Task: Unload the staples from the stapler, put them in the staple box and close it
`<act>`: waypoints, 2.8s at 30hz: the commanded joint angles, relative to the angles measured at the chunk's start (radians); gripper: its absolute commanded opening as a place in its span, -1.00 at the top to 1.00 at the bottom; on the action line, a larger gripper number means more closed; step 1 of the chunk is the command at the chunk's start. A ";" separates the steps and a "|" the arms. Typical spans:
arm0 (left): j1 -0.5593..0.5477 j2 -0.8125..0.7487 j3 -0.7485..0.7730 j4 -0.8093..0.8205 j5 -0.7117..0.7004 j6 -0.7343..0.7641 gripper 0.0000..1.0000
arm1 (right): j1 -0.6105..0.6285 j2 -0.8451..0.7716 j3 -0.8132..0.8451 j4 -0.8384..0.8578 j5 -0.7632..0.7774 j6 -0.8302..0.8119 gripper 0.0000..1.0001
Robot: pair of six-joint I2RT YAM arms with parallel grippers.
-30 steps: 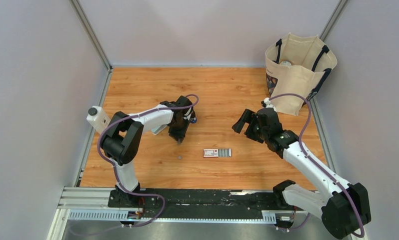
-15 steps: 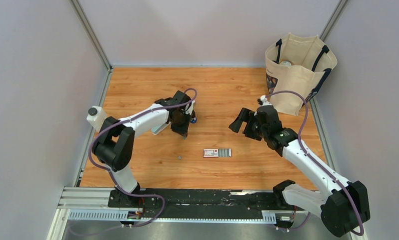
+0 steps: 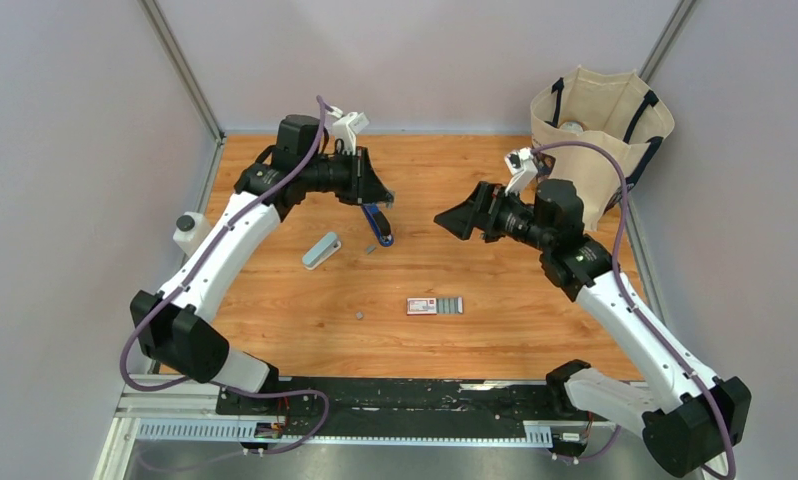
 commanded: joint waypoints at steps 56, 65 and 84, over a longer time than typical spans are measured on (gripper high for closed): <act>0.010 -0.249 -0.350 0.843 0.439 -0.827 0.46 | 0.241 0.105 0.023 0.646 -0.109 0.344 0.35; 0.013 -0.243 -0.344 0.830 0.436 -0.808 0.46 | 0.241 0.058 -0.015 0.611 -0.095 0.332 0.57; 0.013 -0.247 -0.332 0.787 0.439 -0.756 0.17 | 0.241 0.021 -0.025 0.502 -0.090 0.289 0.87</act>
